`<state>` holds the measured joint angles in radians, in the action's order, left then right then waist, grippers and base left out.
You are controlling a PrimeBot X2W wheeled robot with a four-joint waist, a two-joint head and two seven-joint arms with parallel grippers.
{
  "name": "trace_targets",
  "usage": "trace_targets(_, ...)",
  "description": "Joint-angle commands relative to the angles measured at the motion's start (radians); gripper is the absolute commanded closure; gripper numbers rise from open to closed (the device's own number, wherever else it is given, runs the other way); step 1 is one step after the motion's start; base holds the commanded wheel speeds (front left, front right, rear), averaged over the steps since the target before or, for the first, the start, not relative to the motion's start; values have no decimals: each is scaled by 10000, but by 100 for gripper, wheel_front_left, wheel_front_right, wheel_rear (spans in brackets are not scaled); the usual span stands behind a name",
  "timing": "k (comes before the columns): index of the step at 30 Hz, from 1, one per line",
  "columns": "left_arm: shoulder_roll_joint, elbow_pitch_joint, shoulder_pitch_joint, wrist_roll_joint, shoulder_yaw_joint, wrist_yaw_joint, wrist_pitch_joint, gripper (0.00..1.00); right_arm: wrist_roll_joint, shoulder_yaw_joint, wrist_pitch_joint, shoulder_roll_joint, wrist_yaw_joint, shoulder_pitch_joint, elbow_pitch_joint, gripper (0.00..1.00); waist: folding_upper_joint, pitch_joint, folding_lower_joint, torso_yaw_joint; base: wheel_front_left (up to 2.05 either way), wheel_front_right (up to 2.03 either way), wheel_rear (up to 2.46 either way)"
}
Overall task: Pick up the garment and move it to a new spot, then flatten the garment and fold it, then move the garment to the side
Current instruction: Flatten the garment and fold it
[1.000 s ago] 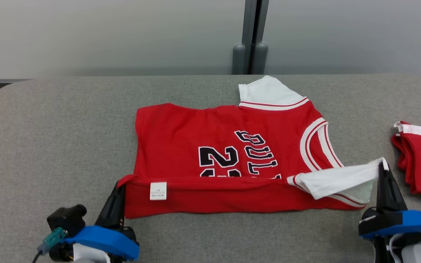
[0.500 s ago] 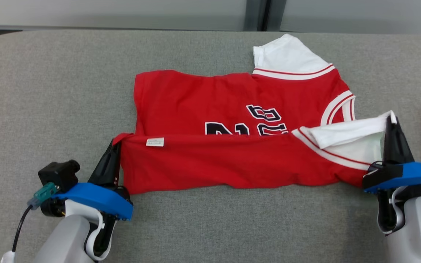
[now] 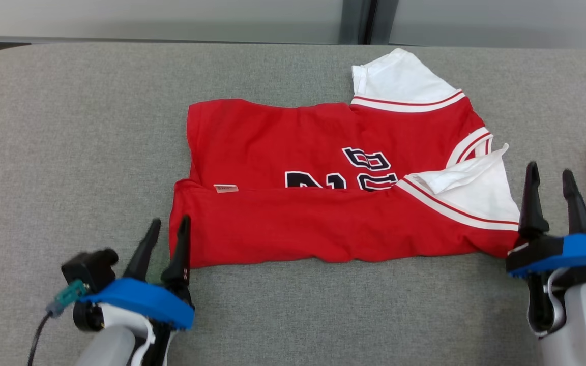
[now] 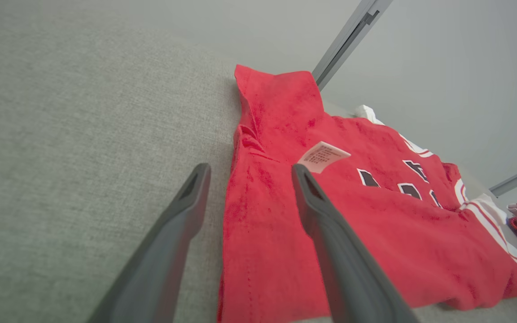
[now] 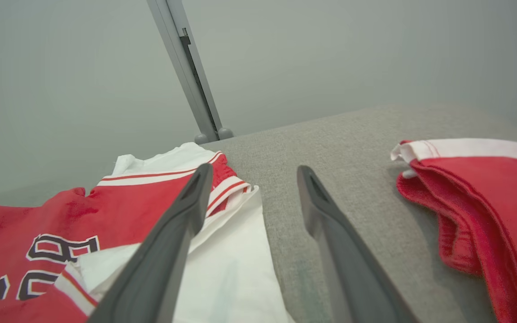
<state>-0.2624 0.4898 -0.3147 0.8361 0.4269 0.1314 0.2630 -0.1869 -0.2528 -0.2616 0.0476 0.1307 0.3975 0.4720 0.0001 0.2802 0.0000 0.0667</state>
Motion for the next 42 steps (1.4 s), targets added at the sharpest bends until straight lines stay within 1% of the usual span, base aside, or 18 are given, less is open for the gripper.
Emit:
trace_targets(1, 5, -32, 265, 41, 45, -14, 23, 0, -139, -41, -48, 57, 1, -309, -60, 0, -1, -70, 0, -27, 0, 0, 0)
trace_targets(6, 19, 440, 822, 334, 429, -14, 24, 0, -332, 66, -47, 54, 1, -997, -20, 0, -1, -182, 0, -124, 0, 0, 0)
trace_targets(9, 16, 869, 724, 471, 613, -14, -5, 0, -206, 228, -48, 53, 1, -1222, -3, 0, -1, -118, 0, -223, 0, 0, 0)
trace_targets(11, -28, 943, 590, 428, 842, -13, -14, 0, -111, 404, -48, 53, 1, -1305, 100, 0, -1, -43, 0, -272, 0, 0, 0)
trace_targets(14, -38, 1134, 490, 661, 1300, -10, -53, 0, 73, 756, -48, 56, 1, -1387, 410, 0, -1, 45, 0, -331, 0, 0, 0)
trace_targets(15, -50, 1188, 440, 770, 1491, -1, -70, 36, 158, 857, -48, 59, 1, -1370, 549, 0, -1, 67, 0, -348, 0, 0, 0)
trace_targets(16, -60, 1204, 413, 881, 1745, 10, -74, 57, 194, 947, -48, 57, 1, -1353, 709, 0, -1, 80, 0, -363, 0, 0, 0)
trace_targets(17, -73, 1224, 411, 1003, 1937, 10, -82, 96, 230, 929, -48, 59, 1, -1311, 861, 0, -1, 97, 0, -370, 0, 0, 0)
trace_targets(18, -94, 1249, 384, 1145, 2132, 12, -87, 100, 298, 868, -47, 60, 1, -1245, 1044, 0, -1, 112, 0, -369, 0, 0, 0)
trace_targets(24, -311, 1114, 242, 1675, 2722, 35, -87, 100, 643, 598, -1, 48, 0, -1061, 2089, 0, -1, 111, 0, -272, 0, 0, 0)
trace_targets(25, -337, 1087, 246, 1726, 2775, 35, -81, 100, 597, 614, 27, 43, 0, -1058, 2327, 24, -1, 97, 0, -258, 0, 0, 0)
trace_targets(26, -361, 1072, 250, 1770, 2800, 35, -73, 100, 483, 708, 53, 30, -2, -1063, 2529, 97, -1, 71, 0, -248, 0, 0, 0)
trace_targets(27, -382, 1055, 262, 1824, 2801, 35, -72, 100, 472, 818, 58, 19, 0, -1082, 2694, 100, -1, 37, 0, -243, 0, 0, 0)
trace_targets(29, -429, 1055, 344, 1895, 2712, 33, -59, 100, 336, 885, 58, -6, -5, -1109, 2802, 100, -1, -67, 0, -252, 0, 0, 0)
trace_targets(31, -480, 1036, 403, 1851, 2480, 30, -27, 100, 282, 682, 41, 76, -12, -1127, 2584, 100, -1, -224, 0, -269, 0, 0, 0)
trace_targets(36, -449, 970, 709, 1519, 1850, 1, 2, 100, 36, 255, -27, 68, -8, -1335, 2073, 100, -1, -821, 0, -277, 0, 0, 0)
trace_targets(42, -241, 1134, 1521, 947, 1182, -2, 11, 100, -128, 235, -28, 74, -8, -2172, 1971, 100, -1, -1745, 0, -285, 0, 0, 0)
